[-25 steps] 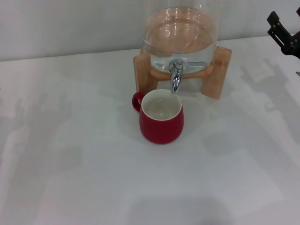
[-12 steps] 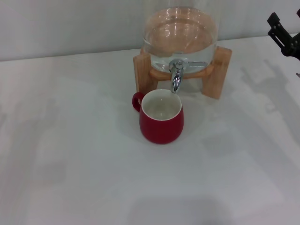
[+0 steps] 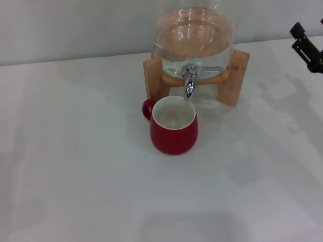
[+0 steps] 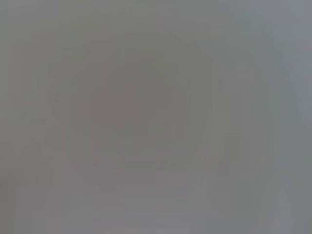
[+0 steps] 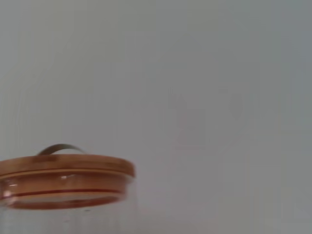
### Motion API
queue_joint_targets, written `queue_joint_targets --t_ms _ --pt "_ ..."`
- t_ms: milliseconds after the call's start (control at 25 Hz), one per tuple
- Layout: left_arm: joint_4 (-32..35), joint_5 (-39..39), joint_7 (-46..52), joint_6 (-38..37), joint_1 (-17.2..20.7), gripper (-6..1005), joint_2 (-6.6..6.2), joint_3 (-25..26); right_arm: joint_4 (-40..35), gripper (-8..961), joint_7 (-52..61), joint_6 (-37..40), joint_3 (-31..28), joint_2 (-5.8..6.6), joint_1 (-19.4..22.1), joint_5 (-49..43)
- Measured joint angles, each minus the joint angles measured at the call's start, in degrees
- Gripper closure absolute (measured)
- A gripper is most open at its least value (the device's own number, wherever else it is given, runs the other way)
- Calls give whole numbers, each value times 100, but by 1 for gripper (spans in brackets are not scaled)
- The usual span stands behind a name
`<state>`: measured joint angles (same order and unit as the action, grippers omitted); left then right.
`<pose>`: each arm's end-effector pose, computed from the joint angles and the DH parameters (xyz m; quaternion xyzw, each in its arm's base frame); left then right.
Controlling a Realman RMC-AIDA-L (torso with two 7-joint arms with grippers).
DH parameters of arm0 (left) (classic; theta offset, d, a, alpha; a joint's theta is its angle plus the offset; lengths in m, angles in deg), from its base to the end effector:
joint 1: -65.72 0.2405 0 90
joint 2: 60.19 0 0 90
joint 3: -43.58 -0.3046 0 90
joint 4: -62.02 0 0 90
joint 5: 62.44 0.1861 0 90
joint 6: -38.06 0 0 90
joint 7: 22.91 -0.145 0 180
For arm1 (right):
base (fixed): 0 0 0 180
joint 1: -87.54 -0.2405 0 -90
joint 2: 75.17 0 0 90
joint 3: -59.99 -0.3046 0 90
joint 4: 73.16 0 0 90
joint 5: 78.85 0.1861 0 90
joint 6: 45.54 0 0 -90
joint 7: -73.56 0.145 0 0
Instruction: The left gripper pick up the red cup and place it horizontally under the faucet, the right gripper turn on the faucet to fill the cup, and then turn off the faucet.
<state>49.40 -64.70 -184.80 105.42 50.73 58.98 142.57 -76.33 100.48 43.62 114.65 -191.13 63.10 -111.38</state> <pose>-0.4007 0.2939 0.0208 -0.6180 -0.2787 -0.3114 0.6659 0.3395 0.3225 0.0396 -0.6684 0.1559 0.4477 0.5732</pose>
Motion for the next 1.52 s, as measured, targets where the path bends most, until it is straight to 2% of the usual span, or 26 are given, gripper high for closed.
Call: queue_joint_targets --t_ms 240,880,1520 --pt "48 -113 0 36 136 123 18 4 -26 112 107 27 564 7 -18 0" --pt "167 -160 0 86 133 123 18 8 -68 111 303 -4 1711 33 -198 -5" --pt "270 -133 0 121 137 123 25 -44 -102 112 366 -349 1915 67 -202 -358"
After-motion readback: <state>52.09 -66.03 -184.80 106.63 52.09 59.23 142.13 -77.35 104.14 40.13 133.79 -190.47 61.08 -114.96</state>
